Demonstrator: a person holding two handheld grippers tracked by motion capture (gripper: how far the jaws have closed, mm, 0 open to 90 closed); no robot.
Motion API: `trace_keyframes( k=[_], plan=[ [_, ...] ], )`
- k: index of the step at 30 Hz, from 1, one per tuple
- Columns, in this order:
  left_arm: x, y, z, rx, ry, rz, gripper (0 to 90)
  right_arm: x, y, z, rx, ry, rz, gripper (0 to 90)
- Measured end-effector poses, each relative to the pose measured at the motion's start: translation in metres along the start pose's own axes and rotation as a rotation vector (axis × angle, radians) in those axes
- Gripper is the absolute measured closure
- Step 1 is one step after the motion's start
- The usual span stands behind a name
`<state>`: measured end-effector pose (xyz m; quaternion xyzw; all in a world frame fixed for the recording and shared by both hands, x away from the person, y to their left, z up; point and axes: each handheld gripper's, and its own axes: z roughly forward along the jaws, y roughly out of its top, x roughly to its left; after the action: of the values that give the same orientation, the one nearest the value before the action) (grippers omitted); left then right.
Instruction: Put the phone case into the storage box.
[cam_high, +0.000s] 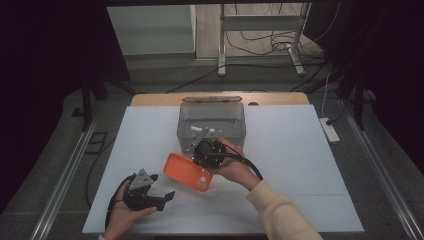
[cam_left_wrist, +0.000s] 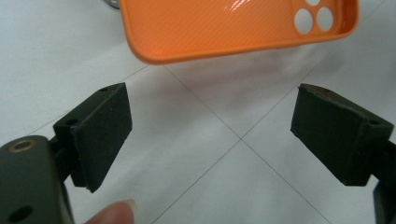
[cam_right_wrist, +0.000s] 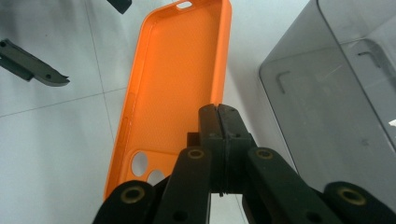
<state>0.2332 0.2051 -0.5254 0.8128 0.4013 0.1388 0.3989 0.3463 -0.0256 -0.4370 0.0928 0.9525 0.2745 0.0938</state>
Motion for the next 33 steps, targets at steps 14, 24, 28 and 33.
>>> trace_keyframes(
  k=[14,24,28,33],
  plan=[
    [0.000,0.000,0.001,-0.002,0.001,-0.004,12.5,0.004,-0.009,-0.020,-0.031,-0.008,-0.003,89.6],
    [-0.001,0.000,0.001,-0.005,0.007,-0.008,12.5,0.008,-0.029,-0.041,-0.077,-0.009,0.021,89.6],
    [-0.001,0.000,0.001,-0.005,0.007,-0.008,12.5,0.009,-0.039,-0.048,-0.091,-0.014,0.037,89.6],
    [-0.001,0.000,0.001,-0.004,0.007,-0.010,12.5,0.011,-0.051,-0.055,-0.099,-0.020,0.043,89.6]
  ],
)
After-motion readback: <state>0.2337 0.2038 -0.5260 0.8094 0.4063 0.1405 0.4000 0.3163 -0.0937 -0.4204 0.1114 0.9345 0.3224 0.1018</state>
